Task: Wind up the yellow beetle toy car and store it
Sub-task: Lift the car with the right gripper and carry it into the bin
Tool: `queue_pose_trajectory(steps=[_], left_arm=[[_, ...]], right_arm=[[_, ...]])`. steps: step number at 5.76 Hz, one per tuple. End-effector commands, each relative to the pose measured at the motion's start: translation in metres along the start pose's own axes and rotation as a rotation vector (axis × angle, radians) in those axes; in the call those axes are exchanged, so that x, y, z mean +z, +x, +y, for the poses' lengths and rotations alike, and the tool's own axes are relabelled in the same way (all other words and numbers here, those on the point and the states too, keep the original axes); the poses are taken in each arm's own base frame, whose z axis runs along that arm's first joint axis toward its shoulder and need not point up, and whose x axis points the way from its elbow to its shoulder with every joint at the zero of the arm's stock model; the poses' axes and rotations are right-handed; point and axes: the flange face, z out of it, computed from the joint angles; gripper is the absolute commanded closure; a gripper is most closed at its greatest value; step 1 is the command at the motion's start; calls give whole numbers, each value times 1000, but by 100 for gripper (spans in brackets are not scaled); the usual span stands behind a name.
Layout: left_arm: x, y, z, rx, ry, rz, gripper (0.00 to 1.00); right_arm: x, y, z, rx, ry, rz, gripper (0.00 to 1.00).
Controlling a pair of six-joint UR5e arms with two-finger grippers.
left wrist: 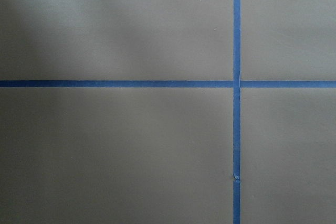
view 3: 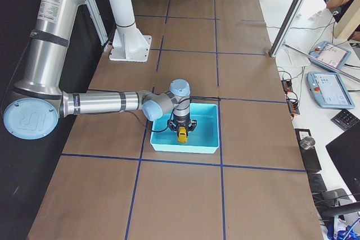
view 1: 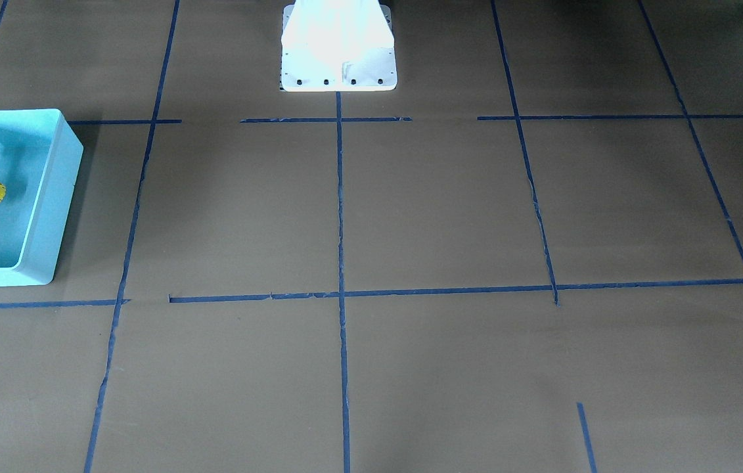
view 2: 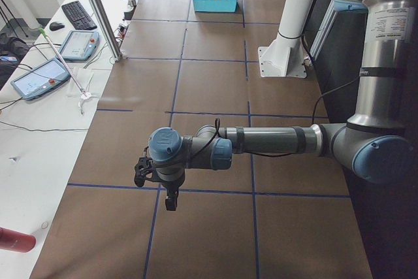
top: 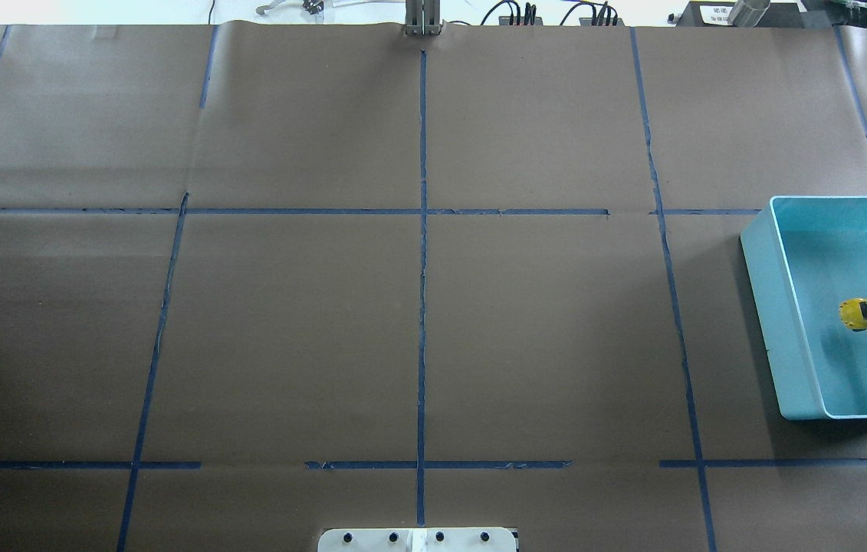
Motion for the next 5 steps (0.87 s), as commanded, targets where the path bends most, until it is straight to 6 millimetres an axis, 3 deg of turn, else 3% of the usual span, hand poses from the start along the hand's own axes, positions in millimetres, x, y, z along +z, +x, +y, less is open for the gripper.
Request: queue_pose_trajectory(steps=[1, 3, 5], left_arm=[[0, 0, 0, 0, 1, 1, 0], [-1, 1, -1, 2, 3, 0, 0], [-2, 1, -1, 0, 3, 0, 0]], right_arm=[[8, 14, -13, 18, 15, 5, 98], [16, 17, -27, 15, 29, -12, 97], [19, 15, -29, 15, 27, -19, 92]])
